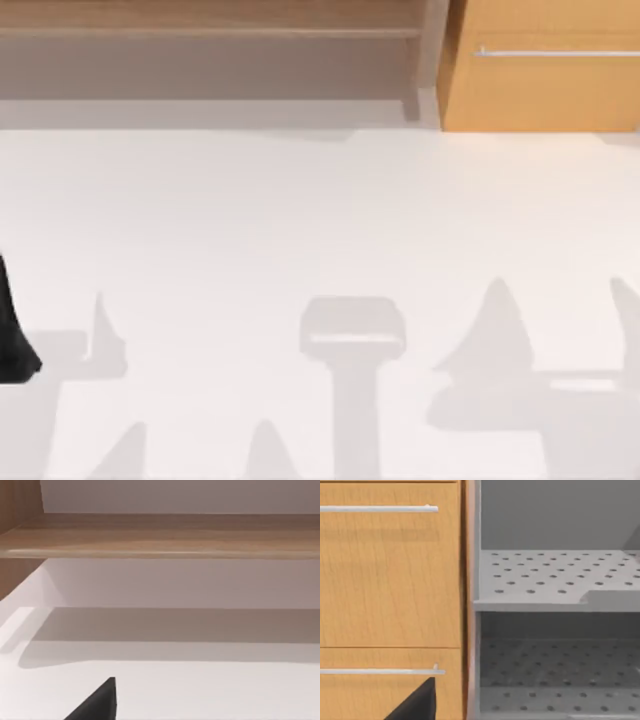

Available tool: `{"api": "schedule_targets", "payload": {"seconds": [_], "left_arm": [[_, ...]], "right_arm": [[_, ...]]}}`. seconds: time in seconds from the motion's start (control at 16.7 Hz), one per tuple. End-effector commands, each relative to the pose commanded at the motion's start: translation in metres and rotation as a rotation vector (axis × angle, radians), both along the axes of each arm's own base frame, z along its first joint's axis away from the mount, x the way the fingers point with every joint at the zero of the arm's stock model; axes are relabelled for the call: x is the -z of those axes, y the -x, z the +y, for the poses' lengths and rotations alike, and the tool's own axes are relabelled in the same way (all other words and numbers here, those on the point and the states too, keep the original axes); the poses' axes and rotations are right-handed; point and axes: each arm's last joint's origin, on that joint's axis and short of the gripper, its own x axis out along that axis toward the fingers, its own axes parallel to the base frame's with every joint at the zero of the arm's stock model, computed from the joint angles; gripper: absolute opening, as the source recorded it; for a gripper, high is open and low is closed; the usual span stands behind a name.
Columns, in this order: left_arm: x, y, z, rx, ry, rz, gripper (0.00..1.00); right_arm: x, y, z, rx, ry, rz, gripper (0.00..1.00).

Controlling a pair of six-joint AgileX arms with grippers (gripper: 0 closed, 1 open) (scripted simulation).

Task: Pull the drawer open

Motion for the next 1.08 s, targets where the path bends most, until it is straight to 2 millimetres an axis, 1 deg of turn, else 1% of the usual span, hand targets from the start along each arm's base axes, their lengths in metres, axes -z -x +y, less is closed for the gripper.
{"api": "schedule_targets", "payload": {"seconds": [0.36, 0.54, 0.66, 0.84, 0.96, 1.08], "left_arm": [[0.000, 0.000, 0.000, 0.000, 0.000, 0.000, 1.00], [0.000, 0.000, 0.000, 0.000, 0.000, 0.000, 1.00], [0.000, 0.000, 0.000, 0.000, 0.000, 0.000, 1.00], [0.000, 0.000, 0.000, 0.000, 0.000, 0.000, 1.00], [0.000, 0.000, 0.000, 0.000, 0.000, 0.000, 1.00], [0.000, 0.000, 0.000, 0.000, 0.000, 0.000, 1.00]], "right_arm": [[0.001, 0.000, 0.001, -0.004, -0.002, 0.002, 1.00], [0.001, -0.011, 0.000, 0.001, 0.065, -0.006, 1.00], [0.005, -0.027, 0.002, 0.002, 0.157, -0.004, 1.00], [0.014, -0.057, 0.011, 0.005, 0.365, -0.004, 1.00], [0.024, -0.080, 0.021, 0.007, 0.527, -0.001, 1.00], [0.037, -0.103, 0.036, 0.009, 0.690, 0.002, 1.00]]}}
